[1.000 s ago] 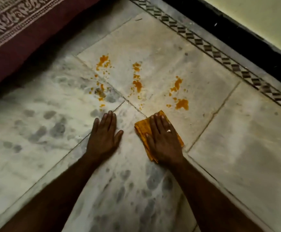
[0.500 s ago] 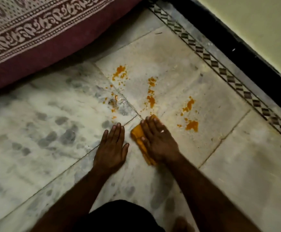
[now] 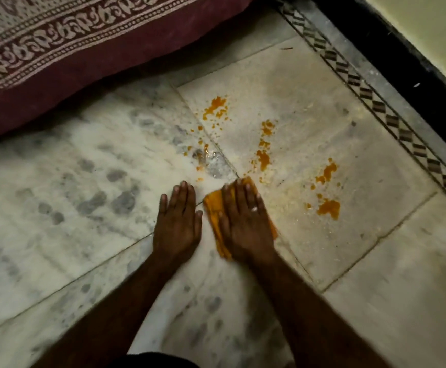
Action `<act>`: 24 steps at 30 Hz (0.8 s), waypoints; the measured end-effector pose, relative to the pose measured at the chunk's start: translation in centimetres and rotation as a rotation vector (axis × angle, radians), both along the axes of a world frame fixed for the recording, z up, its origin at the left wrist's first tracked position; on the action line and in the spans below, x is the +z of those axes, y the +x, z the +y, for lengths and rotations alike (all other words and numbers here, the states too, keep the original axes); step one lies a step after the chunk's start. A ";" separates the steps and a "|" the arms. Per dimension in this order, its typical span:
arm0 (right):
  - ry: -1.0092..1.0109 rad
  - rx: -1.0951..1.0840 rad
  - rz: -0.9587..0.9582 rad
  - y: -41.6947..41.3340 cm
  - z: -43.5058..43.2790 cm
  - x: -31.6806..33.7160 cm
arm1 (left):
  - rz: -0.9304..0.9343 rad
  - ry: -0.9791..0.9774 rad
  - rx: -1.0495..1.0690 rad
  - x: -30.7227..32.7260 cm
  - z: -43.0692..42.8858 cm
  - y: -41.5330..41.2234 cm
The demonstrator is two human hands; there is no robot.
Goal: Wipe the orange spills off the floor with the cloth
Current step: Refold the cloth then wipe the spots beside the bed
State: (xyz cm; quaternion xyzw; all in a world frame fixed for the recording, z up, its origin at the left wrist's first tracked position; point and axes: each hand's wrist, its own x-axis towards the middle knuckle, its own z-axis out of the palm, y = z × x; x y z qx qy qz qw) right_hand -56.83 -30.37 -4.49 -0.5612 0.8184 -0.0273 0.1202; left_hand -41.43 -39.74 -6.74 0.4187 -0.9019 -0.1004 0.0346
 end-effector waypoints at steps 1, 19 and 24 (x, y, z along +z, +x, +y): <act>0.046 -0.001 0.009 -1.8 -1.0 0.3 | -0.022 0.007 0.036 0.0 -0.8 0.5; 0.052 0.084 0.025 -0.8 -6.2 -0.1 | -0.055 -0.011 0.060 0.1 -7.8 1.4; 0.017 -0.215 0.053 -2.7 -0.2 -0.5 | -0.036 0.005 -0.003 0.1 -12.1 0.4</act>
